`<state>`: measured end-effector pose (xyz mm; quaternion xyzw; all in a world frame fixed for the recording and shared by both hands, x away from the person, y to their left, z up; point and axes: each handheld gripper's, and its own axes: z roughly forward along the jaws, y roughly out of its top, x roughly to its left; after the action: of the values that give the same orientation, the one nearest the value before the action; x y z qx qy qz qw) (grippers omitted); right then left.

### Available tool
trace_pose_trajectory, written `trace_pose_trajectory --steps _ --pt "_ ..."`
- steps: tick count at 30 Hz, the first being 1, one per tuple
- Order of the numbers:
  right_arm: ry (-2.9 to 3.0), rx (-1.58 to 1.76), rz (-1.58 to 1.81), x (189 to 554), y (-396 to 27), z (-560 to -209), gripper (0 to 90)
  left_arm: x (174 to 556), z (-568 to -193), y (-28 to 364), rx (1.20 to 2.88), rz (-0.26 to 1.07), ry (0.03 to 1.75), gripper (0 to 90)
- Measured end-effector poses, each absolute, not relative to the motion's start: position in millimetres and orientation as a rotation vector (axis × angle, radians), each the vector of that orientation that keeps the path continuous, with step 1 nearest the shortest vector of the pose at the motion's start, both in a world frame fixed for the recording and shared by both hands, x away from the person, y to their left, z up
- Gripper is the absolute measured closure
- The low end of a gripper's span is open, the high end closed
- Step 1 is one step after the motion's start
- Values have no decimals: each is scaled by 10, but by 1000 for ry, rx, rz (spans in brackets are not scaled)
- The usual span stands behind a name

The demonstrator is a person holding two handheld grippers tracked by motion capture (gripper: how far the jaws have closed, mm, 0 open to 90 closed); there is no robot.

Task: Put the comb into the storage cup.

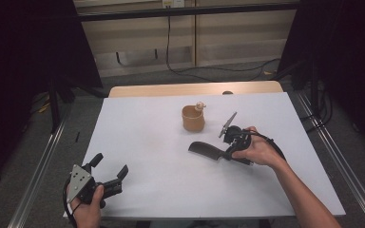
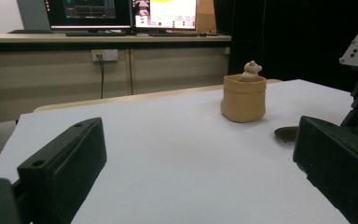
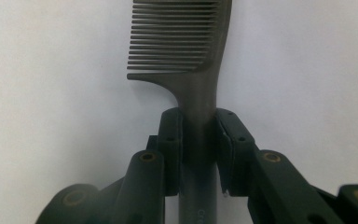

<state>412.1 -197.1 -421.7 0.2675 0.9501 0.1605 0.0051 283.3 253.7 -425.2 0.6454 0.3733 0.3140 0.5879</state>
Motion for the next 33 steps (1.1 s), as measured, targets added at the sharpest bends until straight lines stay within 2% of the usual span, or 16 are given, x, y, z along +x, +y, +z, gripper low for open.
trace_pose_trajectory --steps 20,33 --pt "2870 914 726 3992 -2066 -4008 729 2829 -4251 2534 1491 727 870 28" --pt "2712 1007 882 3903 -2209 -4049 729 2836 -4258 2537 1504 733 873 28"
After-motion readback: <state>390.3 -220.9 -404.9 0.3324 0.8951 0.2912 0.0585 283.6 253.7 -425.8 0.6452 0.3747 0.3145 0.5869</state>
